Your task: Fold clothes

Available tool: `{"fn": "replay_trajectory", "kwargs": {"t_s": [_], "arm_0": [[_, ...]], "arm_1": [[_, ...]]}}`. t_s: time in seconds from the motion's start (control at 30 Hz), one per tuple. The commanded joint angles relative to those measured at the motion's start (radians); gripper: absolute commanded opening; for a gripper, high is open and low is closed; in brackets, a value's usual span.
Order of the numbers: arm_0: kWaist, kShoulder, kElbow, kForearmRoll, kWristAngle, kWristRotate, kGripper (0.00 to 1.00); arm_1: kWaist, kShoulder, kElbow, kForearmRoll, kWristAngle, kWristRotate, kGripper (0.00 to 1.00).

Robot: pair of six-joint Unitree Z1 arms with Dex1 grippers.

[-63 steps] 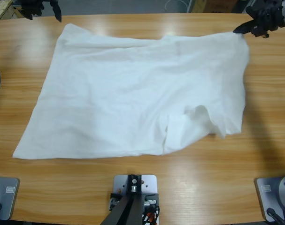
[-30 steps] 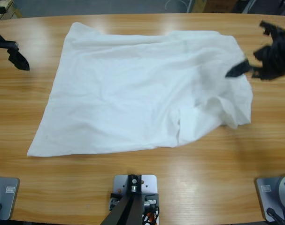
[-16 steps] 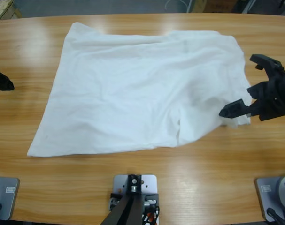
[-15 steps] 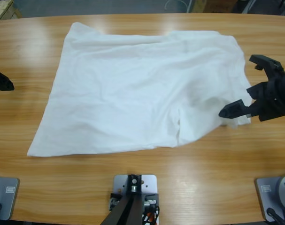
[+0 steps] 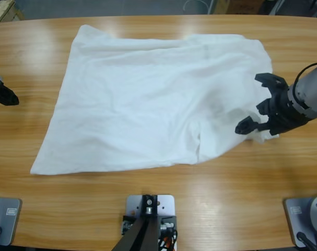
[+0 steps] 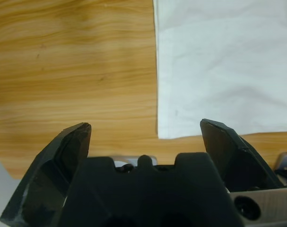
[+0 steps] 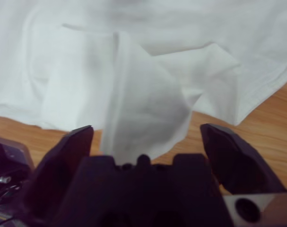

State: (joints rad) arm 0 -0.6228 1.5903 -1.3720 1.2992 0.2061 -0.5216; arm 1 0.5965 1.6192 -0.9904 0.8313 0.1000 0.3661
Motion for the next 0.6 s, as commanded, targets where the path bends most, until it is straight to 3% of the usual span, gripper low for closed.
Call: {"fn": "replay_trajectory", "kwargs": {"t_s": [0.03,0.3,0.6], "arm_0": [[-0.008,0.001,0.075,-0.052,-0.019,0.000,0.899],[-0.009,-0.067,0.134,-0.060,-0.039,-0.006,0.895],[-0.010,-0.079,0.147,-0.093,-0.066,0.017,0.899]], "arm_1": [[0.013,-0.023,0.004,-0.023,-0.011,-0.015,0.000],[0.013,-0.101,0.025,-0.032,0.103,-0.023,0.000],[0.013,-0.236,0.099,0.026,0.105,0.100,0.000]]}}
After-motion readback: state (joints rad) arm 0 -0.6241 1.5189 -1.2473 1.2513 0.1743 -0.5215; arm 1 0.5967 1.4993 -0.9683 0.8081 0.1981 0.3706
